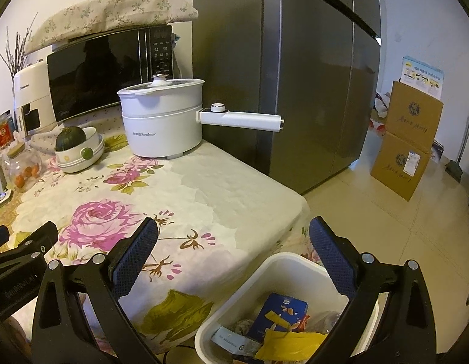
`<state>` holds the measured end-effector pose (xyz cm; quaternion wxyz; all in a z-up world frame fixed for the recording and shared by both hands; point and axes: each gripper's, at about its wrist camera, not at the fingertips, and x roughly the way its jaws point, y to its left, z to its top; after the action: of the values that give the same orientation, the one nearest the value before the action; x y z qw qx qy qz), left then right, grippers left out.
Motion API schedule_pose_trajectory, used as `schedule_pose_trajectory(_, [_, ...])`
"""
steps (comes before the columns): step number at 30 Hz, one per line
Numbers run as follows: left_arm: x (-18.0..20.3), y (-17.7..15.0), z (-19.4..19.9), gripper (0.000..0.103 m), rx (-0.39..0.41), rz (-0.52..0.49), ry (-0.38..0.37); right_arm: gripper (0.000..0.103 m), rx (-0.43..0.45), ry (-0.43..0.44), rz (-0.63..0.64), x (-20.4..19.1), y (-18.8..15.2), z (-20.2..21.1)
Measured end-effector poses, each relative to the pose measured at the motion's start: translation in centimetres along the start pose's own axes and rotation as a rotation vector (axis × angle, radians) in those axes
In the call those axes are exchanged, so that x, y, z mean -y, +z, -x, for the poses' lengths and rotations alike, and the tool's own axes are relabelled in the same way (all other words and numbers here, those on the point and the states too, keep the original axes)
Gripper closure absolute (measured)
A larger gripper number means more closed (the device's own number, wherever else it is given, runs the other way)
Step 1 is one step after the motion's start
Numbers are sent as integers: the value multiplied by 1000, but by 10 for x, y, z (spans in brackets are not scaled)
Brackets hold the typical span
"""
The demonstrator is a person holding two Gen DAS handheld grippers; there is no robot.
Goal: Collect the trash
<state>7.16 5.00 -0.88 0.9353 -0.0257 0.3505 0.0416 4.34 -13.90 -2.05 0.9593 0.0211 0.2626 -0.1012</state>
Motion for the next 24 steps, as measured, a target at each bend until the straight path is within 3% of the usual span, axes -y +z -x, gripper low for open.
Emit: schedule_pose_trajectory(24, [2,-1,1,7,-5,-2,-1,7,-3,1,-6,4,1,1])
